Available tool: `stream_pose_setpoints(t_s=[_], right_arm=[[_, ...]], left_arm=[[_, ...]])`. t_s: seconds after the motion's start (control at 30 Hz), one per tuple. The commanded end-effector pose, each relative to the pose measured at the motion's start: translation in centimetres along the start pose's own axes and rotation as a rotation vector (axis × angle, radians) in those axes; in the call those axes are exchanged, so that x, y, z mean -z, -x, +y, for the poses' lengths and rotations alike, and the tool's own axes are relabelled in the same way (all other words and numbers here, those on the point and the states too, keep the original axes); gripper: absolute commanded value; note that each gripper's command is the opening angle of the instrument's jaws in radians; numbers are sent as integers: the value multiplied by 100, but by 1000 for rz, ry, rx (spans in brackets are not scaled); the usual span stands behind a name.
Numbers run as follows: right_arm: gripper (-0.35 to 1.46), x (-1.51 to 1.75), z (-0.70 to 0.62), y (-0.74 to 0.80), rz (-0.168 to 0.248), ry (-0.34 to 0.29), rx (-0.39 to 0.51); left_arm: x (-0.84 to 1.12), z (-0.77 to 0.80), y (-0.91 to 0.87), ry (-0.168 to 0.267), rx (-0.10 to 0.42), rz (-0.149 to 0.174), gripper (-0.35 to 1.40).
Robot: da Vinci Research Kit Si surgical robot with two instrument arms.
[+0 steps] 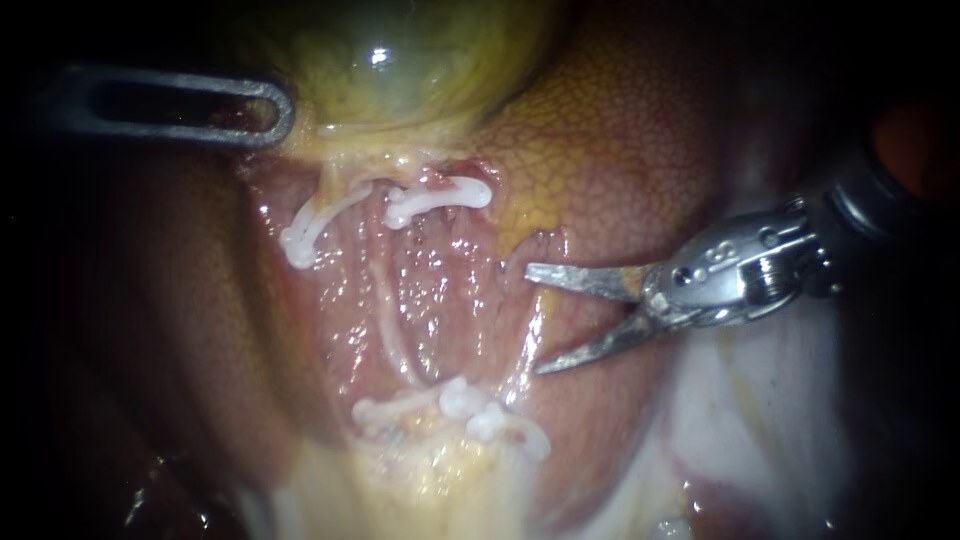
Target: Go back from the cut right tube
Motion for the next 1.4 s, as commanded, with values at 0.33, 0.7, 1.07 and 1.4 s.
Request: stream_pose_setpoints(t_s=[0.33, 0.7, 1.07, 1.4], right_arm=[[143, 15, 0, -4, -128, 42, -51], [143, 21, -5, -7, -129, 36, -64], [145, 31, -5, -6, -128, 31, -63], [145, 32, -6, -8, -128, 31, -64]], left_arm=[[-2, -1, 0, 4, 0, -2, -35], [-34, 1, -5, 16, -2, -14, -35], [-72, 10, -13, 2, -9, -9, -35], [-74, 11, -13, 2, -9, -9, -35]])
